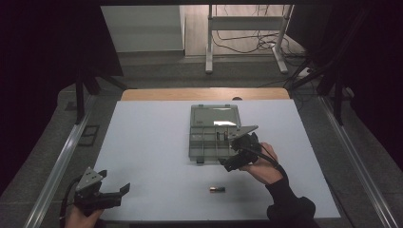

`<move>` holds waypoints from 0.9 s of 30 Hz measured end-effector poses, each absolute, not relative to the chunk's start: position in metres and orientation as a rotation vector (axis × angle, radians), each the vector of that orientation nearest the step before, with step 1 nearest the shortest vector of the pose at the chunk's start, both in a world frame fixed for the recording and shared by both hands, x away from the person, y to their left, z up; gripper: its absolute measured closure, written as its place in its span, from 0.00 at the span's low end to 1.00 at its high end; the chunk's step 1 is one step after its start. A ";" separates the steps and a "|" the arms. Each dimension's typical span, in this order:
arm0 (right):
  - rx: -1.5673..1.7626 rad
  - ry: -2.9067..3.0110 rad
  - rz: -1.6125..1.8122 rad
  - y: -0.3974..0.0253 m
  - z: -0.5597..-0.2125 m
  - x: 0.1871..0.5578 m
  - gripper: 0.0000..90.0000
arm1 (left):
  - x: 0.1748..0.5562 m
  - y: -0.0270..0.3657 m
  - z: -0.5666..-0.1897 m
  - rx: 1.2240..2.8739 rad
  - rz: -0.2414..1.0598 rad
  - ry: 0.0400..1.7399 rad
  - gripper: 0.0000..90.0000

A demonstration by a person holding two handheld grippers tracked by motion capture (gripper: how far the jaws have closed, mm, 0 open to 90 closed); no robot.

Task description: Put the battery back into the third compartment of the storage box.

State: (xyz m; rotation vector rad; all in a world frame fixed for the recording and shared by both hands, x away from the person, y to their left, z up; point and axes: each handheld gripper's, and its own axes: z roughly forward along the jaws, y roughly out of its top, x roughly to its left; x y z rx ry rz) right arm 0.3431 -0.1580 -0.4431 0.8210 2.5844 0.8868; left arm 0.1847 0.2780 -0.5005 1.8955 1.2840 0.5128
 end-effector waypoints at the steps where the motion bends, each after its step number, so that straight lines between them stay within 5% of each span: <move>1: 0.818 2.587 0.881 -0.158 -0.443 0.342 0.00 | 0.185 0.278 -0.501 1.896 0.513 1.284 0.03; 27: 0.864 2.680 0.873 -0.163 -0.460 0.308 0.01 | 0.184 0.277 -0.500 1.897 0.528 1.284 0.03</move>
